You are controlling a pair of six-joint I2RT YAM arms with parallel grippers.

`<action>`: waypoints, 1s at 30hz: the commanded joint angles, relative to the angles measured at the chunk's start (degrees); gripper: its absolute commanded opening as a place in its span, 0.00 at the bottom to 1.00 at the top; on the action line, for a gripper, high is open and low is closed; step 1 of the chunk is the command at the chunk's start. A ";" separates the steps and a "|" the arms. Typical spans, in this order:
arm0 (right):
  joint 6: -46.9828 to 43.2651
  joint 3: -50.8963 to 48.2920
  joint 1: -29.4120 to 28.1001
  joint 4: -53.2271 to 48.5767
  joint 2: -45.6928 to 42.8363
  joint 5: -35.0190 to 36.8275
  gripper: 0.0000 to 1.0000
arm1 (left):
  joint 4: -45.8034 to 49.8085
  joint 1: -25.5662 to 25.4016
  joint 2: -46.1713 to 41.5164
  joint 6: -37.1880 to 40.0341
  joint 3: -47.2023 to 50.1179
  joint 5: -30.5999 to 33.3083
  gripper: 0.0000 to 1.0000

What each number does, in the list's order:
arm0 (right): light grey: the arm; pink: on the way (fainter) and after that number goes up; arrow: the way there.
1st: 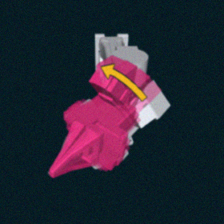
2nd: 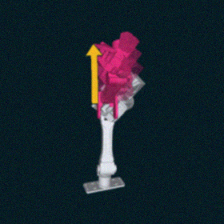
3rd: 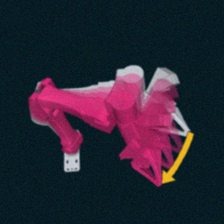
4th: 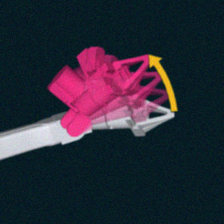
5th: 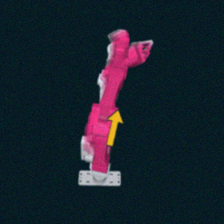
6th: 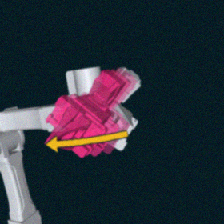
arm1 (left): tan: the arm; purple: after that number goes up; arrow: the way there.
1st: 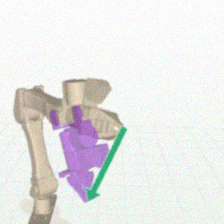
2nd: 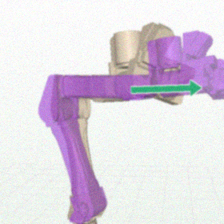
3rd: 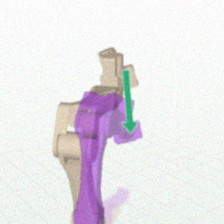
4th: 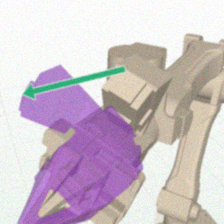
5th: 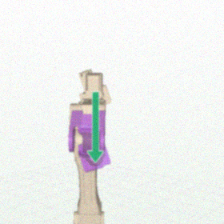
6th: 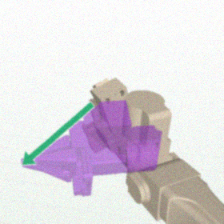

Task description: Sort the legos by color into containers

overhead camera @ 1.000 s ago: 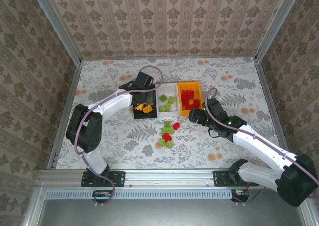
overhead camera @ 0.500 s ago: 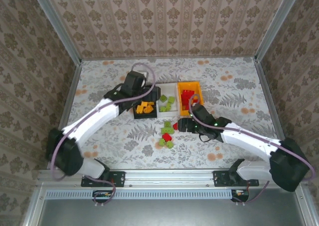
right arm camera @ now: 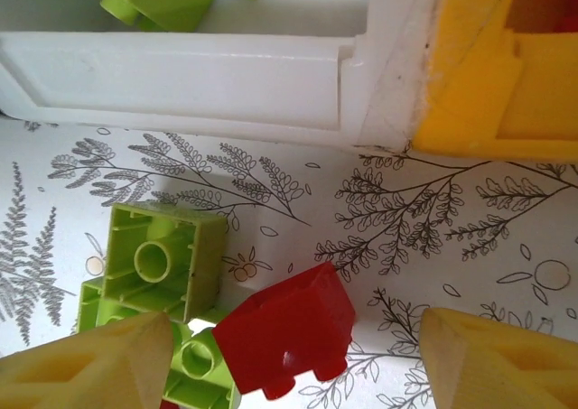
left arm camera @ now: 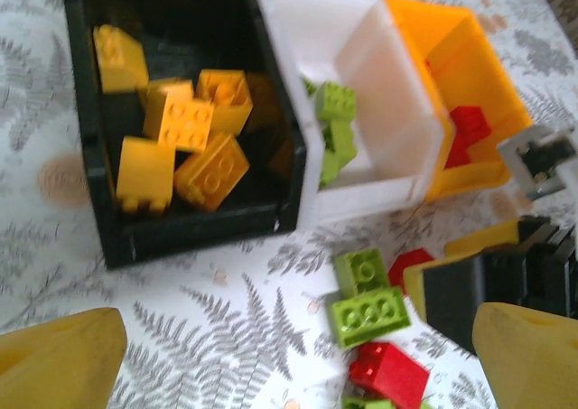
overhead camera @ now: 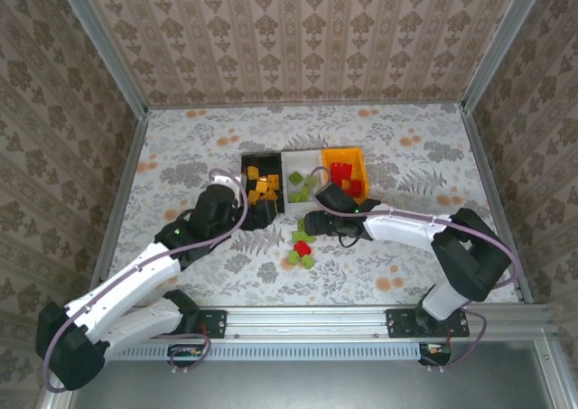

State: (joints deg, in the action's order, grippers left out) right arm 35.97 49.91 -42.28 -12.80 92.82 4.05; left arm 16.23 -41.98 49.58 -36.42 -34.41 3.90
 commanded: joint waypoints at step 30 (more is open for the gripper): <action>-3.27 11.42 9.87 -10.37 -7.19 7.64 0.36 | -2.85 0.06 -2.09 -2.92 6.73 -3.36 1.00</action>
State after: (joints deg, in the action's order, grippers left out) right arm 33.15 58.13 -35.29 -18.98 81.97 8.78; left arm 14.87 -41.93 47.20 -39.27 -28.51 2.28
